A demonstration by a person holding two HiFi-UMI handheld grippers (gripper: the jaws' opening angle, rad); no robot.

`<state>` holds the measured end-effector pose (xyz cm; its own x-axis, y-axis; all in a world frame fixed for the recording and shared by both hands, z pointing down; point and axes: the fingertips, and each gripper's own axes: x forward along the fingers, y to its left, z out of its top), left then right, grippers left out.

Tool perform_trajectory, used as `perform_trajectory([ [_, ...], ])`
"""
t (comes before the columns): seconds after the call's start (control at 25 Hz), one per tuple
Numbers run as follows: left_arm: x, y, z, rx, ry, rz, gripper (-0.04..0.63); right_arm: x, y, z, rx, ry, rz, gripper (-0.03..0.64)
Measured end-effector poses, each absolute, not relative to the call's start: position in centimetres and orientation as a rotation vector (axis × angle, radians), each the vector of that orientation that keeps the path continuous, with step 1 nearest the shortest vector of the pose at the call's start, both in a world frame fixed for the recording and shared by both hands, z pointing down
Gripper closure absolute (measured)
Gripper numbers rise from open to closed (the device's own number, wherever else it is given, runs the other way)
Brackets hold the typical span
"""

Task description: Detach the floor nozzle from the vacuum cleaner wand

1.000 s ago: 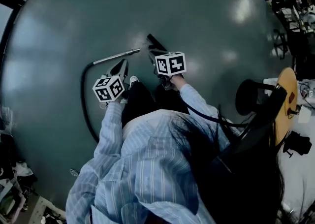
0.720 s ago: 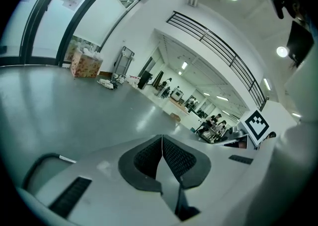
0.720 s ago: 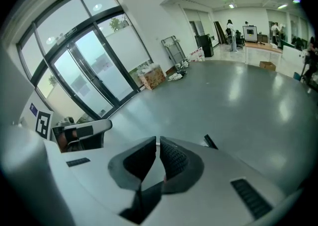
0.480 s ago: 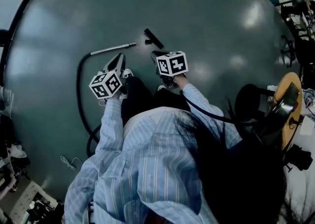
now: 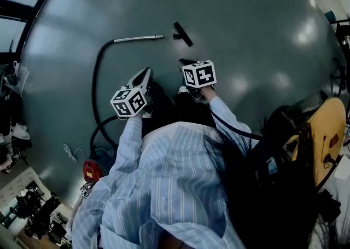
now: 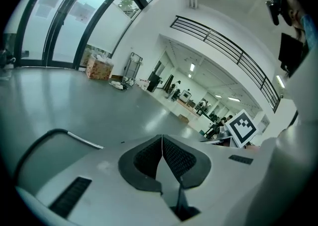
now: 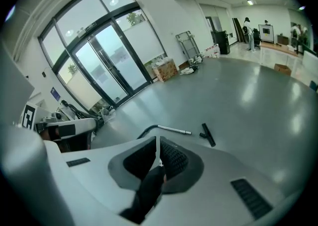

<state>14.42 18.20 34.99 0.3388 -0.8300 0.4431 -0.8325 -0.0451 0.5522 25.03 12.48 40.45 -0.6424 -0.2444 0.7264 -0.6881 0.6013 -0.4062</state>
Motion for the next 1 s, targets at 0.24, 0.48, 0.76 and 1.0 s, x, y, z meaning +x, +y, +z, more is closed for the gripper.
perform_trajectory([
  [0.24,13.1,21.3,34.5,1.796,-1.535,0.012,0.584,24.1,15.4,41.1,0.676,-2.210,0.951,0.586],
  [0.48,13.6,24.7,34.6,1.807,-1.515,0.033,0.584,23.2,17.8,41.1,0.665,-2.217,0.966,0.586],
  [0.76,11.7,32.7,34.7,1.817,-1.532,0.018,0.584,20.8,24.4,40.4,0.654,-2.213,0.927,0.586],
  [1.0,9.4,41.6,34.9,1.844,-1.536,0.025,0.584,18.2,34.1,40.0,0.620,-2.217,0.982,0.586],
])
